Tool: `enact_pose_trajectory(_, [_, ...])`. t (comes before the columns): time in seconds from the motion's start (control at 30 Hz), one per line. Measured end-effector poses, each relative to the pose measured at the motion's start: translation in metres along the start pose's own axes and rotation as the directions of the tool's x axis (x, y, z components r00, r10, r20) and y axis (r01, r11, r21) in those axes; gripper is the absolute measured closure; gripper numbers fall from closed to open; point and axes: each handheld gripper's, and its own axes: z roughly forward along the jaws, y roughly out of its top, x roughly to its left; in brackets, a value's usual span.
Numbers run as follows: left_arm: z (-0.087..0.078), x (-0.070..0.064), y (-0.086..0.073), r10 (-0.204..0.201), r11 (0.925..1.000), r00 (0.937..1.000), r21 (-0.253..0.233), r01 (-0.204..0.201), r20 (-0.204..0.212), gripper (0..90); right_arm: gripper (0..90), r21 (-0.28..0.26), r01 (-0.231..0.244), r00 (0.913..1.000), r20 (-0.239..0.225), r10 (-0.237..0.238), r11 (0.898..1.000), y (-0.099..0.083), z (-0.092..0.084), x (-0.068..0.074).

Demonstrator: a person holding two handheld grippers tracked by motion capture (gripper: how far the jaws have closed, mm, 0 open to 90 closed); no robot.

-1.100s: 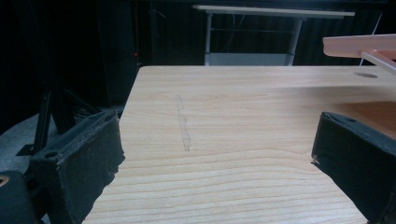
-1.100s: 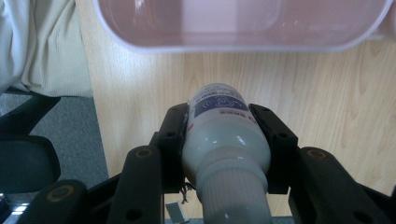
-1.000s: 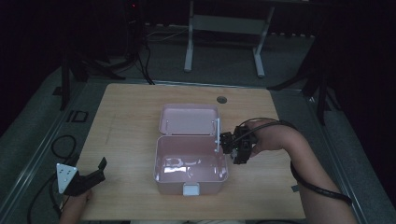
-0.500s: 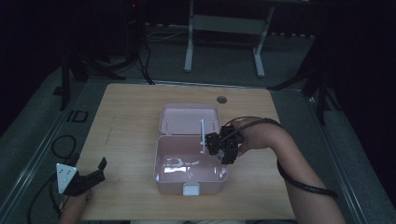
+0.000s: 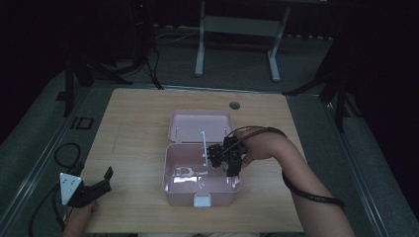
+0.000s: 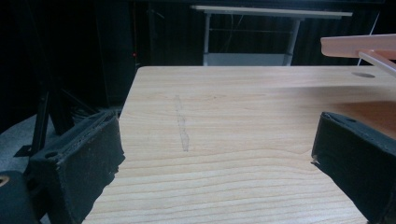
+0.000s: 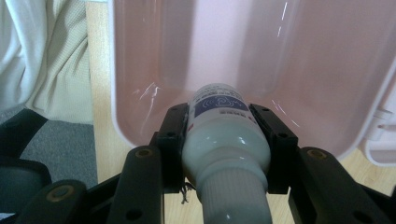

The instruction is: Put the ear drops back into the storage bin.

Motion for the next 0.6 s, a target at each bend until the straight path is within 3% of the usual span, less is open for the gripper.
enact_pose_trajectory(0.3, [0.0, 0.0, 0.0, -0.001, 1.0, 1.0, 0.002, 0.001, -0.001, 2.0, 59.6, 0.029, 0.012, 0.9992, -0.039, -0.011, 1.0, 0.002, 0.021, 0.001])
enact_pose_trajectory(0.6, [0.0, -0.001, 0.0, 0.003, 1.0, 1.0, 0.002, -0.003, -0.002, 2.0, 59.6, 0.073, 0.058, 0.9947, -0.089, -0.052, 0.996, 0.017, 0.051, 0.003])
